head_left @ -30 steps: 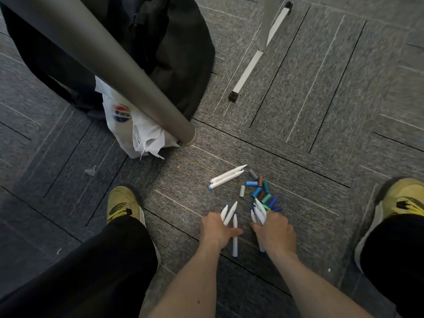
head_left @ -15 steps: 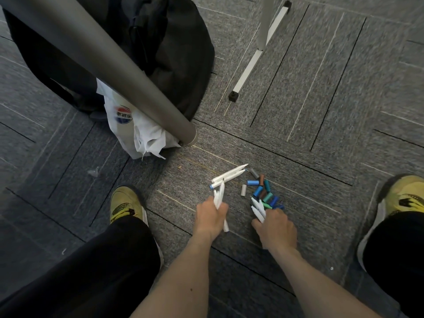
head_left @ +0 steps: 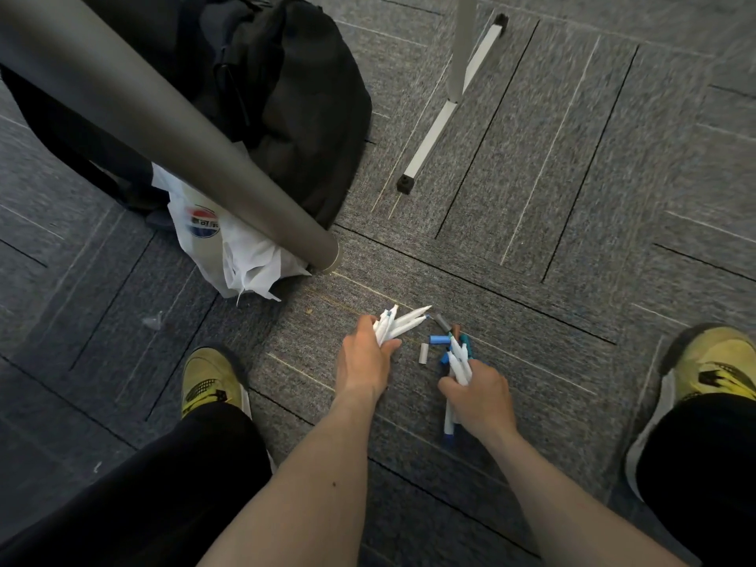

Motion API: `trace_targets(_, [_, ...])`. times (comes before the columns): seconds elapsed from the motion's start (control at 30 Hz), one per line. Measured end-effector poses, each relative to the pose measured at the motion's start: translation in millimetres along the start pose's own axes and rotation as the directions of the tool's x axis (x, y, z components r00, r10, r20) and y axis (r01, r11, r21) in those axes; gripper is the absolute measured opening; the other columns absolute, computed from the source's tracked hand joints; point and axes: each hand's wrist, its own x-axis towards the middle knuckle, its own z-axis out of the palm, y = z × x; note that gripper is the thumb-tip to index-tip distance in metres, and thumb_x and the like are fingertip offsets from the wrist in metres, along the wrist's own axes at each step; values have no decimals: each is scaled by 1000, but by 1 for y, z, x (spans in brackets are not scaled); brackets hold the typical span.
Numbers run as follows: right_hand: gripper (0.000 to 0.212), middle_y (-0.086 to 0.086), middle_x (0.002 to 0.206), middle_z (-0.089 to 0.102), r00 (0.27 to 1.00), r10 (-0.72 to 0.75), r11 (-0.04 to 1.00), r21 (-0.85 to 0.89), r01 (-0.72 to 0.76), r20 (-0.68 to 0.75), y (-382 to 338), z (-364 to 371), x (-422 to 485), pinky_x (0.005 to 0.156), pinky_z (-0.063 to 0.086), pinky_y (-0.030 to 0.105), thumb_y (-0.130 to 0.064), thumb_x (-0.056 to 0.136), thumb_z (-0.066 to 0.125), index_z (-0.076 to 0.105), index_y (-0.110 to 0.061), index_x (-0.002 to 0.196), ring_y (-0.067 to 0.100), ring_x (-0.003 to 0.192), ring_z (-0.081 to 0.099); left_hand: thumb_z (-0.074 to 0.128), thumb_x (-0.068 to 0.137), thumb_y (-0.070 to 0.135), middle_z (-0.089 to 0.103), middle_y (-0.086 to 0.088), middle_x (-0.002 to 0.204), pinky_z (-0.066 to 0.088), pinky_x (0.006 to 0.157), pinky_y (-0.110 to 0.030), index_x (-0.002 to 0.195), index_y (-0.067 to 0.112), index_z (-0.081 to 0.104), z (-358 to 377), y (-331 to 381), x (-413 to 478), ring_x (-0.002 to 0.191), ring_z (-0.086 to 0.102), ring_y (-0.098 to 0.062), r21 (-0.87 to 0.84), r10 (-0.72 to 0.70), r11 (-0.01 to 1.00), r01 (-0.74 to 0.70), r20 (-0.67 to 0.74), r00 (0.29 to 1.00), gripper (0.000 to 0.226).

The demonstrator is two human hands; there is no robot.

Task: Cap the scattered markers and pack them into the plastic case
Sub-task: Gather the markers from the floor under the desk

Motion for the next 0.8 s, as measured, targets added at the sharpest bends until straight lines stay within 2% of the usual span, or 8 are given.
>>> trace_targets(0.07, [20, 5, 72, 55, 1000, -9, 999, 46, 8, 16, -2, -1, 4, 53, 33, 33, -24, 81, 67, 55, -10, 73, 19, 61, 46, 70, 88, 31, 64, -6, 103, 43, 69, -27, 130, 12, 48, -2, 7, 4, 78, 52, -13, 72, 22, 997, -22, -9, 1000, 51])
trace_targets(0.13, [17, 8, 72, 57, 999, -14, 994, 110, 9, 39, -4, -2, 8, 55, 36, 33, -21, 80, 67, 58, -8, 73, 20, 62, 48, 73, 85, 34, 61, -7, 113, 44, 75, -28, 125, 9, 51, -2, 12, 8, 84, 50, -14, 140, 40, 989, -39, -6, 999, 52])
trace_targets(0.23, [17, 7, 71, 56, 998, -14, 989, 148, 5, 55, -6, -5, 15, 55, 37, 33, -19, 80, 67, 56, -12, 69, 21, 62, 49, 73, 83, 34, 53, -6, 119, 42, 77, -27, 122, 8, 53, 0, 18, 15, 84, 47, -12, 194, 29, 980, -32, 19, 999, 51])
trace_targets(0.37, [20, 6, 71, 59, 999, -22, 990, 141, 17, 31, -10, -10, 26, 58, 39, 35, -23, 83, 68, 55, -16, 69, 24, 66, 54, 74, 84, 29, 51, -7, 123, 46, 85, -28, 124, 9, 54, -1, 22, 24, 86, 49, -13, 257, 10, 966, -24, 56, 998, 49])
trace_targets(0.43, [21, 8, 73, 62, 1000, -6, 984, 177, 1, 30, -11, -10, 31, 60, 47, 38, -28, 85, 68, 58, -15, 72, 28, 68, 60, 75, 83, 29, 54, -7, 119, 49, 86, -30, 123, 9, 55, -1, 23, 28, 89, 53, -15, 293, 7, 956, -28, 72, 997, 49])
trace_targets(0.53, [14, 14, 78, 68, 1000, 19, 954, 299, -25, 24, -13, -7, 38, 62, 58, 48, -26, 87, 65, 60, -15, 80, 31, 65, 68, 76, 84, 31, 57, -4, 100, 48, 76, -27, 114, 9, 58, -4, 26, 33, 83, 53, -16, 347, 8, 936, -49, 119, 993, 41])
trace_targets(0.7, [10, 17, 77, 69, 996, 84, 874, 481, -75, 2, -21, -16, 42, 49, 55, 31, -15, 94, 63, 61, -5, 94, 18, 51, 66, 66, 93, 28, 52, -2, 82, 45, 66, -27, 111, 8, 61, -6, 26, 34, 74, 54, -20, 421, 33, 899, -122, 212, 977, 27])
trace_targets(0.8, [11, 18, 76, 69, 992, 123, 825, 560, -82, -37, -21, -22, 44, 52, 56, 34, -13, 93, 64, 62, -5, 86, 20, 51, 63, 64, 93, 27, 49, -1, 80, 45, 65, -30, 109, 7, 61, -6, 25, 34, 75, 54, -21, 408, 8, 907, -107, 237, 971, 26])
